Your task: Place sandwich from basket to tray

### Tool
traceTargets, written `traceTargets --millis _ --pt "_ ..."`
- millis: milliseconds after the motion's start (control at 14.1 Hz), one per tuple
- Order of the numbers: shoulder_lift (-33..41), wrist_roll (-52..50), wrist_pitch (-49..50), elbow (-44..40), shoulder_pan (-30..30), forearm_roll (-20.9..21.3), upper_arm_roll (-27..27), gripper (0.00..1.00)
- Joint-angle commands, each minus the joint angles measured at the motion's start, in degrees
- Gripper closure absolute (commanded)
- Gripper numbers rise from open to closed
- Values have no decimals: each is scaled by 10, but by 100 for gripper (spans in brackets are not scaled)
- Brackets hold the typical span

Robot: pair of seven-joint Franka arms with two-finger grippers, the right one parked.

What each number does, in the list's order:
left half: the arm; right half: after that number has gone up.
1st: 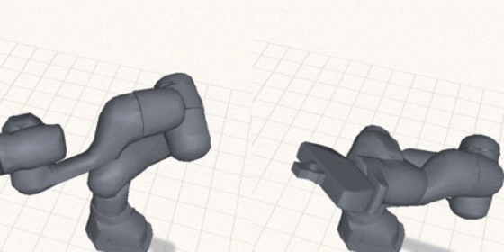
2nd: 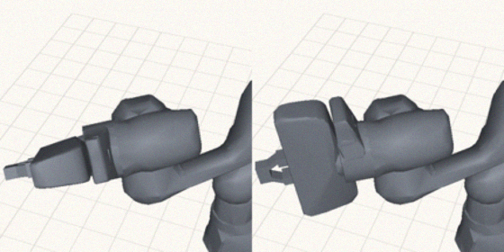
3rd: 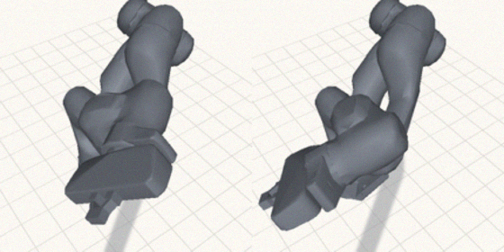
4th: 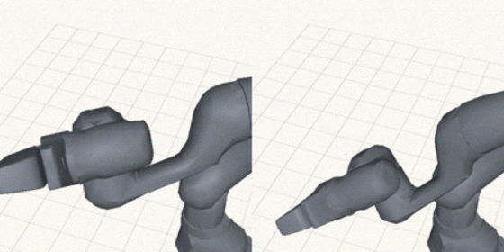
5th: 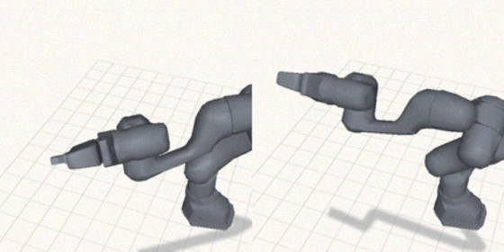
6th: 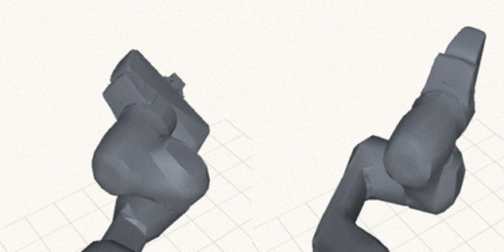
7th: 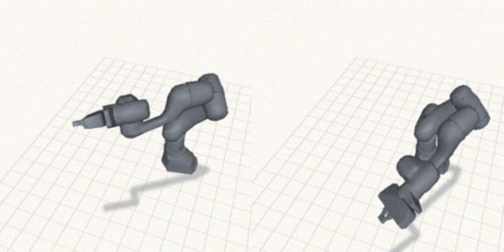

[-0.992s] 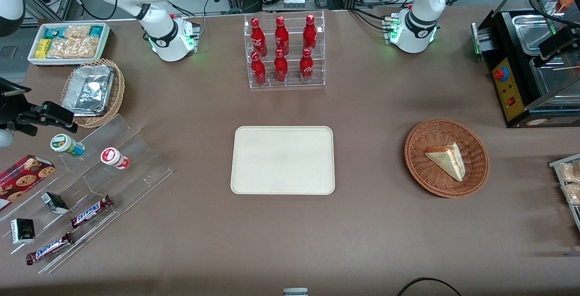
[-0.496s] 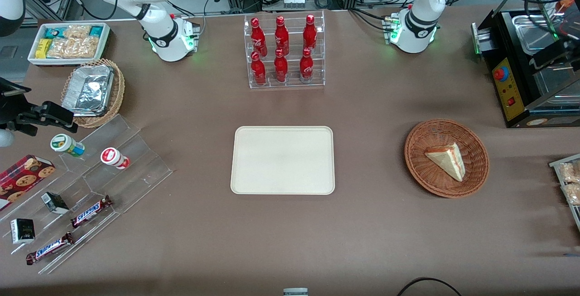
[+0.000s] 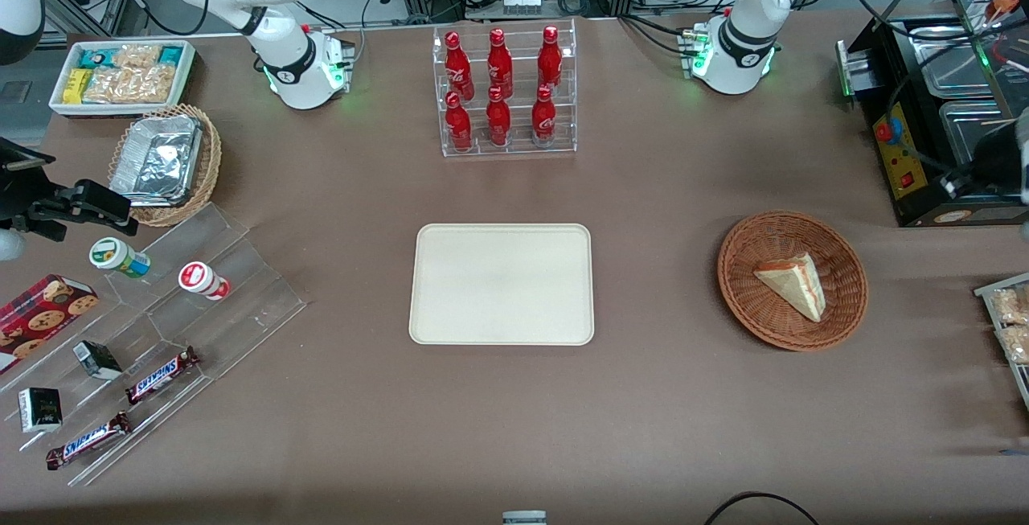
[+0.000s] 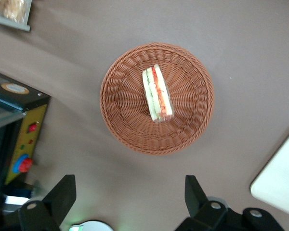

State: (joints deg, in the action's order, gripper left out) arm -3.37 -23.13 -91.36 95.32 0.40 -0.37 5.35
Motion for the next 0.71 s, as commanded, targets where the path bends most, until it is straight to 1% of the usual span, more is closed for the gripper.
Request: traceTargets --millis 0,354,496,638 --pt "14 -87 -71 70 7 -6 -1 0" --pt "6 -201 -202 174 15 -9 -3 0" --pt "6 -210 -254 220 15 -9 -3 0" --pt "-4 -210 -296 245 16 -8 -3 0"
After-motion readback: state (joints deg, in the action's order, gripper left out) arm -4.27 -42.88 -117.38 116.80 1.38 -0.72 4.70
